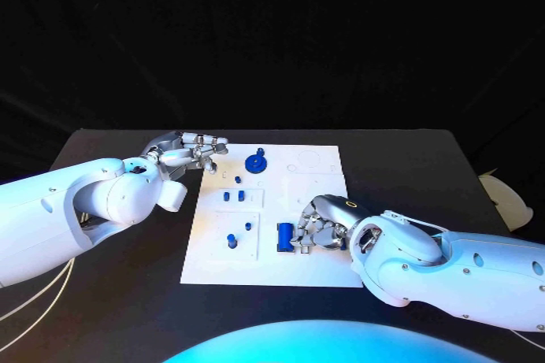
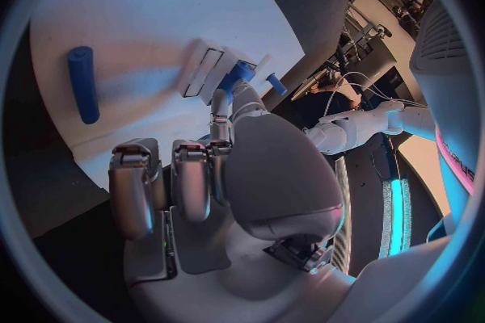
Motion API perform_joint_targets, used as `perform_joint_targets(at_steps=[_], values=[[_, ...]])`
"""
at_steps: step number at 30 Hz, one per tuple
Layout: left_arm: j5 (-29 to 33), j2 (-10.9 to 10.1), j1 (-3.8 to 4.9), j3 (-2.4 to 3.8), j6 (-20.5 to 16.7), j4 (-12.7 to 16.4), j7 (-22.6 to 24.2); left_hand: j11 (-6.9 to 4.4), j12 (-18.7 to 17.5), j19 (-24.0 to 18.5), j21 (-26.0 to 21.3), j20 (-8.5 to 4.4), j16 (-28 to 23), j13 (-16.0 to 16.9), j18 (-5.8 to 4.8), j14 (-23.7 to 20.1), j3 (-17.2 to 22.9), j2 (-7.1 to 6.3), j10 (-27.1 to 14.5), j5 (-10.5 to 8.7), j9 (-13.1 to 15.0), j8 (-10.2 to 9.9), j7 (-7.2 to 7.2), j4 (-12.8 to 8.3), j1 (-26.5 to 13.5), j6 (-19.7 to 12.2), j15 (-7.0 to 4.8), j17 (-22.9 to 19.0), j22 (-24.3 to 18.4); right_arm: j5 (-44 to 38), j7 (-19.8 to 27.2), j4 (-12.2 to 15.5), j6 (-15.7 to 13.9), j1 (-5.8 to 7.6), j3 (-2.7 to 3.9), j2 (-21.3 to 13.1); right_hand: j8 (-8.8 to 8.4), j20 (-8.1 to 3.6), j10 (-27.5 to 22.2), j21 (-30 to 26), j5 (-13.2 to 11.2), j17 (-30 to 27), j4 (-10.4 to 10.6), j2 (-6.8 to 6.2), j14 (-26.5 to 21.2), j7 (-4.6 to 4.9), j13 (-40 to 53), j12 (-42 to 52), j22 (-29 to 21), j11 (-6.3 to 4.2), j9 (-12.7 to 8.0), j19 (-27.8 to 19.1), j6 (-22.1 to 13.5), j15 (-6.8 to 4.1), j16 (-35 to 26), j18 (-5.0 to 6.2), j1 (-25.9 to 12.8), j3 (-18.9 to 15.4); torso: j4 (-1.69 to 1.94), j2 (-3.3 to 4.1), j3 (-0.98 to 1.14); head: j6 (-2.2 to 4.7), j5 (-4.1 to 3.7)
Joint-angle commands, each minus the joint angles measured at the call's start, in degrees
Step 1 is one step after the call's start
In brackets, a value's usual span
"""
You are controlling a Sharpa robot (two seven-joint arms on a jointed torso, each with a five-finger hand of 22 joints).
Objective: Assemble the parts on the task board
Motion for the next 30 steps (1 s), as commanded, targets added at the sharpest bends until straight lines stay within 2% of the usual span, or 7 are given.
perform_joint_targets(at_steps=[1,5,9,13,16,22,30], values=[[0.0,0.0,0.02,0.04,0.9,0.1,0.2,0.08,0.4,-0.3,-0.2,0.14,-0.2,0.1,1.01,-0.3,-0.2,0.46,-0.4,0.04,-0.1,0.3,0.12,-0.1,-0.3,-0.3,0.18,-0.1,-0.1,-0.7,0.1,0.4,-0.5,-0.03,0.01,-0.5,0.13,-0.44,3.8,0.1,-0.1,12.1,0.5,-0.20,5.3,-0.17,11.6,-0.7,15.0,-0.36,0.0,5.9,-0.1,-0.49,0.2,-0.76,-0.8,0.0,-0.03,0.00,-0.02,0.02,-0.08],[0.0,0.0,0.02,0.04,0.9,0.1,0.3,0.08,0.4,-0.3,-0.2,0.14,-0.2,0.1,1.01,-0.3,-0.2,0.46,-0.4,0.04,-0.1,0.3,0.12,-0.1,-0.3,-0.3,0.18,-0.1,-0.1,-0.2,1.1,1.1,-2.1,0.23,0.09,-2.2,-0.36,-0.33,2.8,-1.0,0.6,11.2,1.1,-0.43,5.1,0.15,10.1,-2.5,14.7,-0.11,-0.3,5.4,-0.9,-0.31,-0.3,-0.50,-1.0,0.1,-0.05,-0.09,-0.03,0.08,-0.23],[0.0,0.1,0.02,0.03,1.0,0.0,0.5,0.09,0.5,-0.3,-0.3,0.16,-0.1,0.1,1.02,-0.3,-0.2,0.58,-0.5,0.05,-0.1,0.4,0.12,-0.1,-0.4,-0.3,0.19,-0.1,-0.1,1.7,2.0,2.0,-3.0,1.19,0.14,-5.6,-3.12,0.26,1.0,-2.4,1.7,10.3,2.4,-0.78,4.9,1.92,7.5,-5.9,14.3,1.26,-1.6,4.7,-4.3,0.68,-0.7,-0.21,-1.6,0.2,-0.13,-0.11,-0.06,0.34,-0.72],[0.0,0.1,0.01,0.03,1.1,0.0,0.7,0.09,0.5,-0.3,-0.3,0.16,-0.1,0.1,1.02,-0.3,-0.2,0.57,-0.5,0.05,-0.1,0.4,0.12,-0.1,-0.4,-0.3,0.19,-0.1,-0.2,1.7,2.0,2.5,-2.8,1.78,0.14,-8.8,-4.57,0.86,0.6,-2.3,2.3,10.2,3.3,-0.66,4.9,2.67,7.0,-6.7,14.3,1.96,-2.4,4.7,-5.0,1.34,-0.8,-0.21,-1.7,0.5,-0.35,-0.26,-0.06,0.49,-1.29],[0.0,0.1,0.00,0.03,1.2,0.0,0.8,0.10,0.5,-0.4,-0.4,0.16,-0.1,0.1,1.03,-0.3,-0.2,0.54,-0.5,0.04,-0.1,0.4,0.12,-0.1,-0.4,-0.3,0.20,-0.1,-0.2,0.8,1.7,2.8,-2.8,1.89,0.11,-10.9,-5.48,1.19,0.6,-2.3,2.1,10.3,4.2,-0.35,4.9,3.04,7.0,-6.7,14.3,2.30,-2.9,4.8,-5.2,1.64,-0.8,-0.22,-2.2,0.7,-0.57,-0.31,0.01,0.55,-1.45],[0.0,0.1,-0.06,0.02,1.3,0.0,0.9,0.10,0.5,-0.4,-0.4,0.16,-0.1,0.1,1.03,-0.3,-0.2,0.54,-0.5,0.04,-0.1,0.4,0.12,-0.1,-0.4,-0.3,0.20,-0.1,-0.2,-1.7,1.1,3.3,-2.2,1.30,-0.05,-13.3,-5.94,1.46,0.9,-1.9,1.9,10.5,4.9,0.03,5.0,3.01,7.3,-6.3,14.4,2.35,-3.2,5.0,-4.5,1.78,-0.7,-0.32,-2.5,0.9,-0.98,-0.40,0.16,0.63,-1.83],[0.0,0.1,-0.10,0.01,1.4,0.1,0.8,0.10,0.5,-0.4,-0.4,0.16,-0.1,0.1,1.03,-0.3,-0.2,0.54,-0.5,0.04,-0.1,0.4,0.12,-0.1,-0.4,-0.3,0.20,-0.1,-0.2,-3.3,0.3,2.4,0.2,-0.15,-0.25,-13.6,-5.97,1.53,0.7,-2.2,1.8,10.3,5.2,0.29,4.9,2.67,7.0,-6.8,14.3,2.12,-3.2,4.8,-3.0,1.64,-0.8,-0.23,-3.2,0.9,-0.90,-0.38,0.16,0.51,-1.75]])
